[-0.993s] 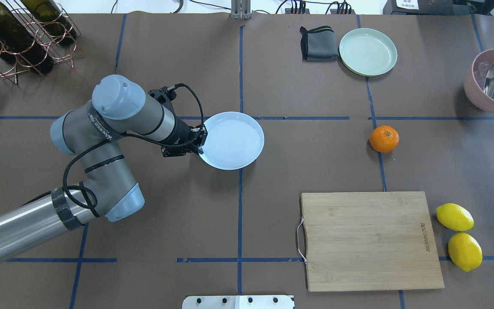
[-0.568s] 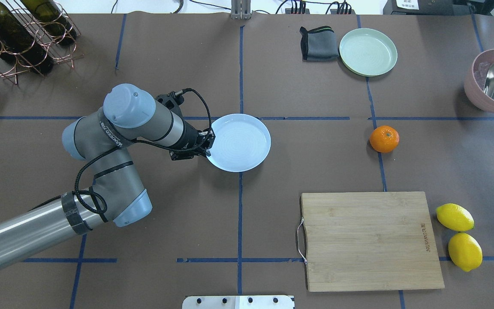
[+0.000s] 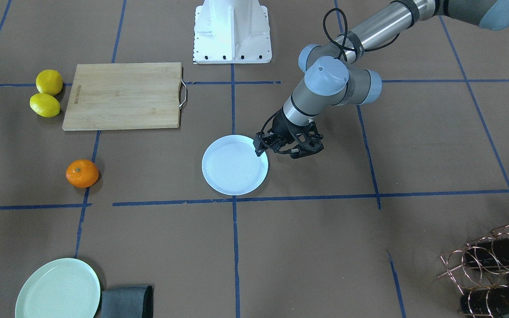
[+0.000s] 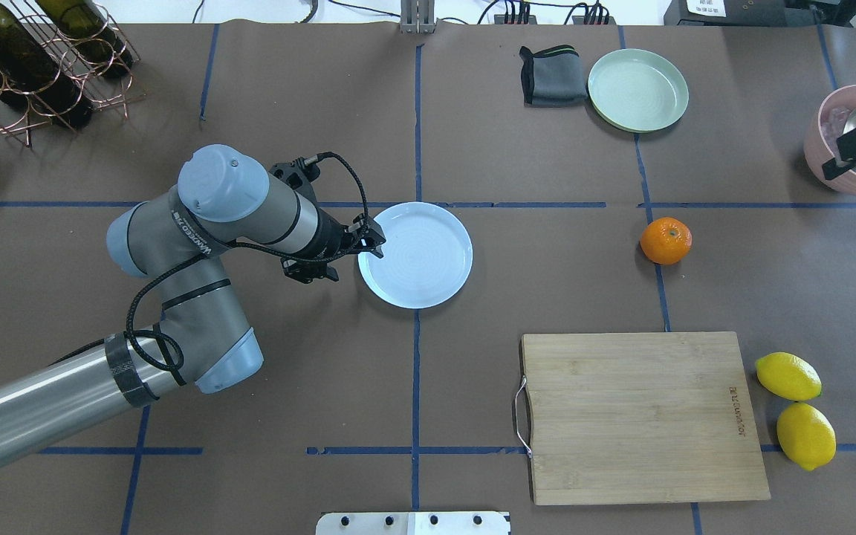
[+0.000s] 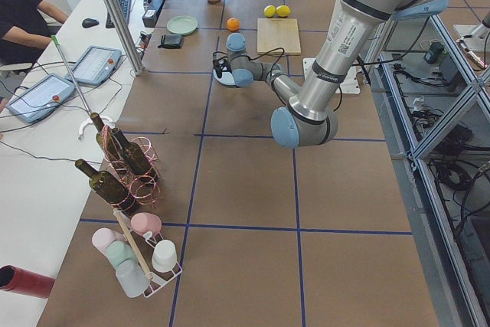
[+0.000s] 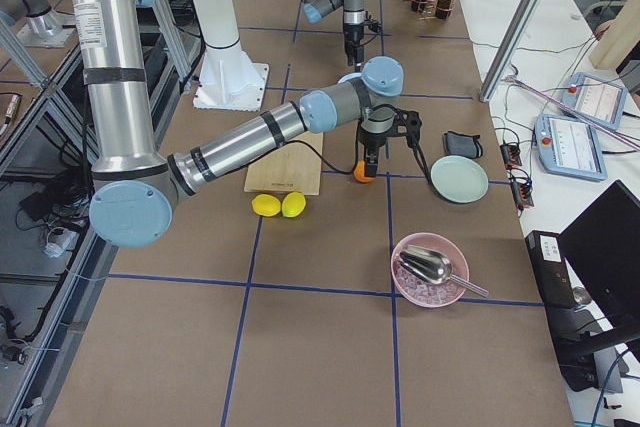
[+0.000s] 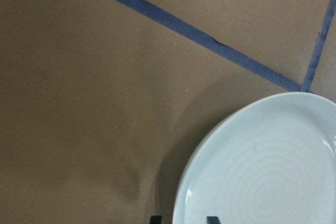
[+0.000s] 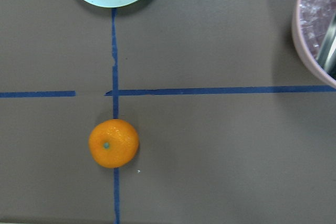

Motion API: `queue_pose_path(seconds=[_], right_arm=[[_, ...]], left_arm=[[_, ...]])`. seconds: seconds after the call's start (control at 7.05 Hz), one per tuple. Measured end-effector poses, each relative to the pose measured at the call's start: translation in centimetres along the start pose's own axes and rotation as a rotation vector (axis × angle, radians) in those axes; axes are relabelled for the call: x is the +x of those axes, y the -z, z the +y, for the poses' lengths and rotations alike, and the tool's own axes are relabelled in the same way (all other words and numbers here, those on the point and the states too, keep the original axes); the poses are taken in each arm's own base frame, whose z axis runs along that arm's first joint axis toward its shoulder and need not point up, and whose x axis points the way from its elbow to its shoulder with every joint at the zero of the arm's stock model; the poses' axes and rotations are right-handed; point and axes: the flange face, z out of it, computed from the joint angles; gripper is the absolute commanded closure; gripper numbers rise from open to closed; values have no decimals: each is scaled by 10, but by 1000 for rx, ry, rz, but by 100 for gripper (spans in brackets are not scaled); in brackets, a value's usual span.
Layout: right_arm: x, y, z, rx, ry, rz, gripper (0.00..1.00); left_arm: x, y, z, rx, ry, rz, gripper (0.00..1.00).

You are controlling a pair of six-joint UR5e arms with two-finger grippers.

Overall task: Pick orange to plate
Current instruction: 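Release the plate and lift the left gripper while the right gripper reaches the orange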

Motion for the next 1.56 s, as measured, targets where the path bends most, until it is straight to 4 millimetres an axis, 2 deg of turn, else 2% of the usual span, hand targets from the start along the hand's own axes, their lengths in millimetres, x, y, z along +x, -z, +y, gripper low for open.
queue_pose_path(seconds=[0.28,0.57,0.85,0.99,1.28,1.56], right_arm=[[-55,-30,5,14,12,54,0],[-87,-84,23,72,42,97,0],[-104,-139,43,110,65,137,0],[-106,-160,47,110,74,146,0],[-108,-194,44,88,86,161,0],[-119,-219,29,72,93,173,0]], left_arm=[[3,28,-10,19,-12,23,0],[2,70,-24,42,-53,6,0],[2,106,-41,78,-85,-15,0],[2,121,-49,92,-92,-20,0],[-5,140,-55,102,-97,-21,0],[-9,146,-57,107,-101,-21,0]])
